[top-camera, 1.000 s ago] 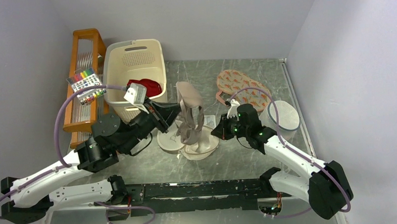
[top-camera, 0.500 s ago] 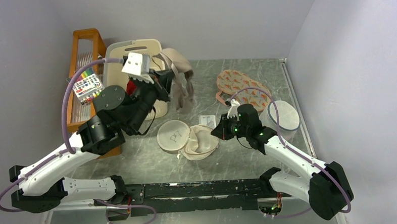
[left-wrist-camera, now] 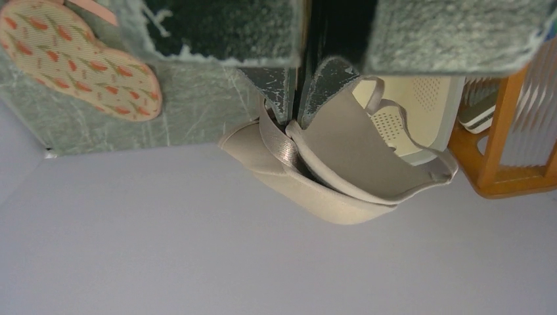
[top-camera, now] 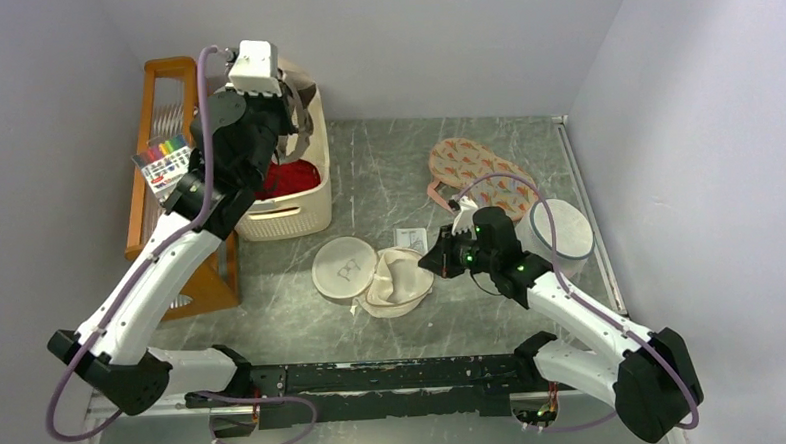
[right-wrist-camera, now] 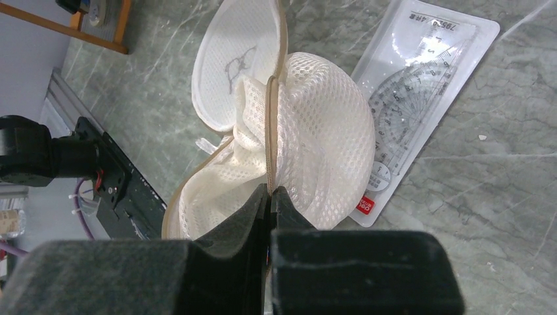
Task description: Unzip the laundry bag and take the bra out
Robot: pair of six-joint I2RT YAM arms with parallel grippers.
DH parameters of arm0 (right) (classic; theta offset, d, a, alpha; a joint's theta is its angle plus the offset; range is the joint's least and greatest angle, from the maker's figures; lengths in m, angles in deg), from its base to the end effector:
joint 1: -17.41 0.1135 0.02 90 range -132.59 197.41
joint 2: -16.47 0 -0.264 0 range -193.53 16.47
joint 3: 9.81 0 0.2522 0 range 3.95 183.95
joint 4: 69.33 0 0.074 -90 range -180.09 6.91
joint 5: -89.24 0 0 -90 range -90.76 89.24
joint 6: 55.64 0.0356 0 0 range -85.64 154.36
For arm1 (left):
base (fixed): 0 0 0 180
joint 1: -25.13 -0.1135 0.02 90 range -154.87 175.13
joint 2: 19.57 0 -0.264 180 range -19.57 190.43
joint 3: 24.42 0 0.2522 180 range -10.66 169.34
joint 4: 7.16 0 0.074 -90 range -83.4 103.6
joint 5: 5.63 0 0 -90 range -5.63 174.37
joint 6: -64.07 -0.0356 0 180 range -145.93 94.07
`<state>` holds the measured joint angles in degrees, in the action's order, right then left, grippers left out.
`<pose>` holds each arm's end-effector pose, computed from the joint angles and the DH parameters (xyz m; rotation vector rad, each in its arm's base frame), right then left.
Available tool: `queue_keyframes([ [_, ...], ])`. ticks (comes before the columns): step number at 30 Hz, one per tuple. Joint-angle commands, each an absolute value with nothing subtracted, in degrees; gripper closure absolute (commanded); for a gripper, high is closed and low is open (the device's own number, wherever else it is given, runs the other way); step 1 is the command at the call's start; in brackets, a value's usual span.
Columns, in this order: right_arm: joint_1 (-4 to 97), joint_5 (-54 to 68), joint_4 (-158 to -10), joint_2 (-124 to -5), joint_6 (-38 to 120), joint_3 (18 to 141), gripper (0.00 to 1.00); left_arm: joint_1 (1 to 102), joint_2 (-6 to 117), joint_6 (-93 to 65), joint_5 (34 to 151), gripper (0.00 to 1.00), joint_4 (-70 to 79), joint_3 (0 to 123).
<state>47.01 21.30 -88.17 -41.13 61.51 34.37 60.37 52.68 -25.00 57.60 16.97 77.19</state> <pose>0.1798 0.1175 0.2208 -0.2886 2.2345 0.9711 0.2254 -0.1396 0.4982 0.0661 1.4900 -0.1644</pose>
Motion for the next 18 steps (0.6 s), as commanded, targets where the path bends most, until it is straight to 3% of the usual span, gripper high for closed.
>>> queue_keyframes([
  [1,47.1,21.1,-89.1,-39.8,61.4,35.3,1.00,56.1,56.0,-26.6,62.1,0.93,14.5,79.2],
  [12,47.1,21.8,-88.2,-41.5,61.2,35.5,1.00,44.7,64.0,-13.9,63.4,0.93,22.9,75.4],
  [18,47.1,22.0,-87.7,-42.1,61.2,35.5,1.00,38.0,73.4,-10.4,68.7,0.93,31.0,84.5],
])
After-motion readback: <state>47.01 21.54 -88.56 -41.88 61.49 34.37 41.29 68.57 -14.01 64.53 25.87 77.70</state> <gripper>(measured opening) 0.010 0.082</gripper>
